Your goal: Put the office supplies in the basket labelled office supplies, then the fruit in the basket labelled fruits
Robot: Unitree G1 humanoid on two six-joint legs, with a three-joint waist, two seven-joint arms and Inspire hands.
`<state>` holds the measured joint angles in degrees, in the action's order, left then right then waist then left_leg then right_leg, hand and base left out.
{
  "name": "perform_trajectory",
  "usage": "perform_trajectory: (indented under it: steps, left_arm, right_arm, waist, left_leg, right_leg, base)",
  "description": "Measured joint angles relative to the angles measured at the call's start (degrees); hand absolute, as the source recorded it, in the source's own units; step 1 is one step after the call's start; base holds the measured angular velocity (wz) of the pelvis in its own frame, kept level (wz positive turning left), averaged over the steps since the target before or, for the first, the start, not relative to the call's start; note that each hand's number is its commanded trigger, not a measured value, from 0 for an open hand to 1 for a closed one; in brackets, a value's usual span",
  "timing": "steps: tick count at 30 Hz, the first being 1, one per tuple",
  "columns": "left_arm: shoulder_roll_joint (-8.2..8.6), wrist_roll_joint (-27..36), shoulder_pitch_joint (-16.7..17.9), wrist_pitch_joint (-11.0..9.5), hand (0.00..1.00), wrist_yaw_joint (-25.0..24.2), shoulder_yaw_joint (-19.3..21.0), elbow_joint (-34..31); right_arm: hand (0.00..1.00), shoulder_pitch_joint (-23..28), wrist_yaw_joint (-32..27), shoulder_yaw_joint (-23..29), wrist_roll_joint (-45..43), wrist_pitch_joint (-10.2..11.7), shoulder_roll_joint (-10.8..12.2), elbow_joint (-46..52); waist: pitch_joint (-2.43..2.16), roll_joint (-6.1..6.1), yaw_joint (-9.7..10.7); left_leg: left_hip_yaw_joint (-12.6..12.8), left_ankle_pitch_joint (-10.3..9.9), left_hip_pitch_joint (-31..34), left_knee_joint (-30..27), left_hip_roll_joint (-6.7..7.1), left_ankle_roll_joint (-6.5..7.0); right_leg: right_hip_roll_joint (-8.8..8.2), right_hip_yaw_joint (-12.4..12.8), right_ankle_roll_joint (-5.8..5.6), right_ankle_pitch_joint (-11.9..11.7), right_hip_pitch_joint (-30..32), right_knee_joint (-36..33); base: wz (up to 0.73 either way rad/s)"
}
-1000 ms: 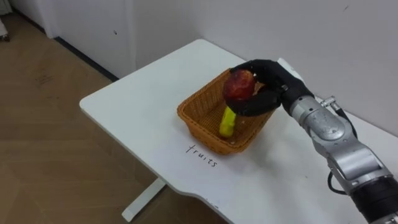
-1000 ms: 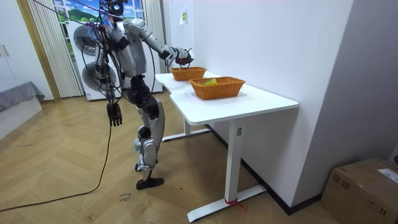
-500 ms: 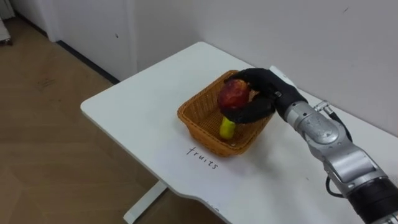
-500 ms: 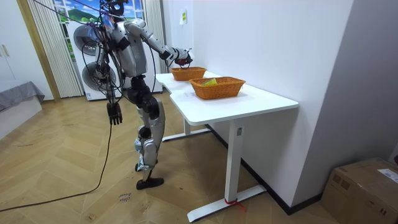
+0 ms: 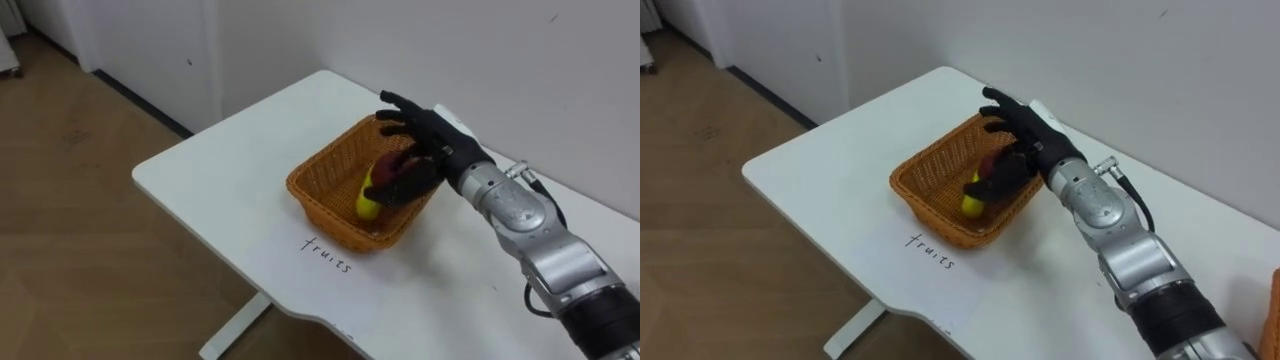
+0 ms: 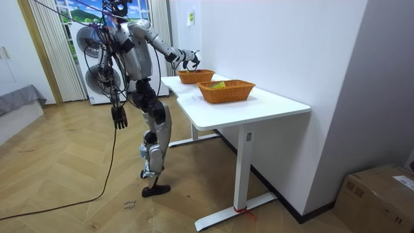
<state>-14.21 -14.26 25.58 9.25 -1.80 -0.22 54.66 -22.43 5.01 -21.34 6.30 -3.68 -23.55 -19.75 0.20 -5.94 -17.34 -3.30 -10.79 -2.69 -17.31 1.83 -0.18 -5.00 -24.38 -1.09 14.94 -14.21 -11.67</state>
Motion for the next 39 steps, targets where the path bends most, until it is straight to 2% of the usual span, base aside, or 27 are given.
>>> perform_trajectory:
  steps: [5,13,22,26,28,30,34,37,39]
  left_arm:
    - [-0.02,0.03,-0.05,0.28,0.0,-0.14,0.02,-0.7]
    - [0.12,0.02,-0.53,0.61,0.0,-0.8,-0.05,-0.63]
    - [-0.08,0.0,-3.48,0.64,0.0,-1.7,0.01,-1.73]
    - [-0.18,0.02,-5.44,0.62,0.0,-1.63,-0.01,-1.21]
    - [-0.18,0.03,-6.32,0.61,0.0,-1.62,-0.01,-1.19]
    - [-0.26,0.0,-6.94,0.25,0.0,-1.61,0.12,-0.74]
    - [-0.73,-0.31,-7.23,-0.11,0.0,-1.68,0.54,-0.49]
    - [-0.89,-1.6,-7.35,-0.56,0.0,-1.78,0.84,-0.66]
    - [-0.88,-1.59,-7.52,-0.87,0.0,-1.76,1.2,-1.11]
  right_arm:
    - [0.0,0.22,-0.13,0.0,-0.03,-0.01,0.0,0.61]
    - [0.0,0.3,-0.34,0.16,-2.39,-0.03,-0.02,0.8]
    - [0.0,0.28,-0.87,2.42,-4.56,-0.18,-1.11,2.57]
    - [0.0,-0.81,-1.78,3.39,-4.63,-0.12,-2.8,3.08]
    - [0.0,-0.8,-2.32,4.7,-4.6,-0.13,-2.84,3.17]
    - [0.0,-0.81,-2.93,6.7,-5.78,-0.17,-2.92,4.79]
    - [0.0,-0.83,-5.44,10.42,-6.22,-0.03,-3.21,8.96]
    - [0.0,-1.22,-6.53,12.56,-6.89,0.04,-3.68,10.19]
    - [0.0,-1.22,-7.68,13.57,-7.13,0.03,-4.34,10.33]
  waist:
    - [0.0,0.0,0.4]
    - [0.03,0.13,3.12]
    - [-0.16,-0.2,5.22]
    - [-0.12,-0.15,5.24]
    - [-0.06,-0.05,5.56]
    - [-0.18,-0.18,6.61]
    - [0.01,0.17,8.01]
    - [-0.15,-0.13,9.73]
    - [-0.07,-0.29,10.57]
  left_leg:
    - [-0.02,-0.01,0.01,0.15,-0.03,0.0]
    - [0.28,-0.23,-0.07,0.2,0.02,0.12]
    - [0.96,-0.28,-0.33,0.61,0.03,0.25]
    - [2.35,-0.33,-1.1,0.82,-0.23,0.34]
    - [2.89,-0.39,-1.06,1.03,-0.31,0.43]
    - [3.68,-0.47,-0.93,1.63,-0.23,0.6]
    - [5.15,-0.71,-1.37,1.93,-0.29,1.05]
    - [6.36,-0.92,-2.03,2.17,-0.4,1.29]
    - [7.7,-0.99,-2.61,2.85,-1.05,1.32]
  right_leg:
    - [-0.12,-0.04,0.0,0.0,0.0,0.03]
    - [-0.19,0.38,-0.07,0.04,-0.14,-0.09]
    - [-0.69,0.64,-0.16,0.04,0.51,-0.64]
    - [-0.91,1.98,-0.17,0.04,0.86,-1.57]
    - [-1.02,2.52,-0.18,0.05,1.62,-2.14]
    - [-1.02,3.63,-0.39,0.2,2.63,-3.12]
    - [-1.15,5.32,-0.6,0.15,3.28,-3.26]
    - [-1.16,6.06,-0.89,-0.04,3.09,-3.08]
    - [-1.0,7.25,-0.95,-0.27,3.27,-2.98]
  base:
    - [0.0]
    - [-0.02]
    - [-0.03]
    - [-0.17]
    - [-0.17]
    - [-0.2]
    - [-0.25]
    - [-0.16]
    - [-0.25]
